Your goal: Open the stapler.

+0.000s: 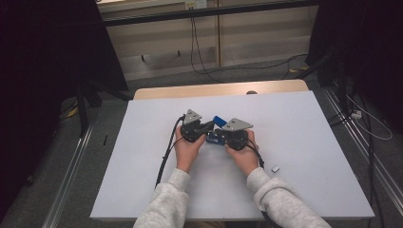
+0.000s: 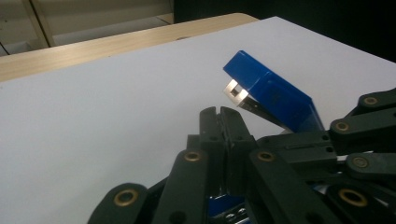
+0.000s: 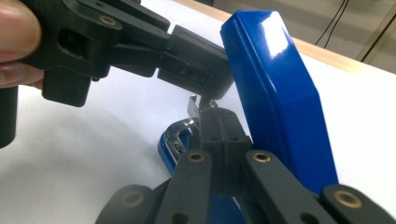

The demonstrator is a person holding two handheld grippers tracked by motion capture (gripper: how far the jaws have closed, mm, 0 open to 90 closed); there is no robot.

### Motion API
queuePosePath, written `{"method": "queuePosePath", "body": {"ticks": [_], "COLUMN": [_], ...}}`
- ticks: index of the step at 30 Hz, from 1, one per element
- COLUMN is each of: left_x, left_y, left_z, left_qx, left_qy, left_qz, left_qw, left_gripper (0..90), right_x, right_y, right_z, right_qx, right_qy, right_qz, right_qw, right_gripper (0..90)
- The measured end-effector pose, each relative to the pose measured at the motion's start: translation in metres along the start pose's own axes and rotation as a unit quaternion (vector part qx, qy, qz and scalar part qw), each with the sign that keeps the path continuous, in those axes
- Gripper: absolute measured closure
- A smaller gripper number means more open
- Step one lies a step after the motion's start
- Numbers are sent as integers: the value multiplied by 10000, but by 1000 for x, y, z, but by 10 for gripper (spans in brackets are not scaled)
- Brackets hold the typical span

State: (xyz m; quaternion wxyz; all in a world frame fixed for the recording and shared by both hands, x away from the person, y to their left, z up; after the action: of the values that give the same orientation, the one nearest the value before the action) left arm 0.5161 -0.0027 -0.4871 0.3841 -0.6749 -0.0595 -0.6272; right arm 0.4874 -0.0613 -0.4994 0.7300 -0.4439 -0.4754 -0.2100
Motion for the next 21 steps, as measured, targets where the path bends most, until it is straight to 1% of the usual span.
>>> {"method": "queuePosePath", "body": {"ticks": [3,4,5,6,8,9,10,11,12,13,14,16,17,19,21], "left_x": [-4,-5,-7,-8,-10,-10,-11,-11,-12,-13,-14,-16,-16,-18,-21], "left_y": [2,2,2,2,3,3,3,3,3,4,4,4,4,5,6], "left_z": [0,1,3,4,3,3,3,2,2,2,2,2,2,2,2], "left_qx": [-21,-9,50,68,3,16,24,27,17,30,32,29,26,22,13], "left_qy": [-41,-38,-2,-15,-95,-78,-13,-75,-59,32,47,24,4,-14,-98], "left_qz": [42,58,118,125,140,142,203,202,226,277,292,319,307,339,324], "left_qw": [10000,10000,9999,9999,9999,9999,9998,9998,9997,9996,9996,9995,9995,9994,9994], "left_gripper": [891,892,893,897,900,900,900,900,900,900,900,900,900,900,900], "right_x": [0,0,0,1,1,0,0,0,0,-1,-1,-2,-1,-1,0], "right_y": [0,0,0,0,1,1,2,2,2,3,4,6,7,7,7], "right_z": [-1,-1,-1,-2,-2,-2,-1,0,0,0,1,2,3,2,2], "right_qx": [-18,-22,-27,-39,-41,-50,-39,-26,-53,-65,-74,-149,-244,-285,-364], "right_qy": [-15,-21,-18,-28,-11,-11,-12,0,-16,-20,-22,-90,-102,-94,-124], "right_qz": [2,4,4,-4,-1,5,18,24,6,25,31,58,53,34,12], "right_qw": [10000,10000,10000,10000,10000,10000,10000,10000,10000,10000,10000,9998,9996,9995,9993], "right_gripper": [900,900,900,900,900,900,900,900,900,900,900,900,900,900,900]}}
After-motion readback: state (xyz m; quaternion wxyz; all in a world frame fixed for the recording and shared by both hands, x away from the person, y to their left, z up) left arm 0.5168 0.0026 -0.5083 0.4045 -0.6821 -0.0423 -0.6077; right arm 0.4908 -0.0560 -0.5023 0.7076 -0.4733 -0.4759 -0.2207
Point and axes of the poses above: each handheld gripper's, and its own axes: y roughly forward along the jaws, x roughly out of its top, z roughly to its left, the point moved 10 cm from there along y, roughly forward along the jaws, and after that the axes turned 13 degrees about y, right-handed, at the moved point
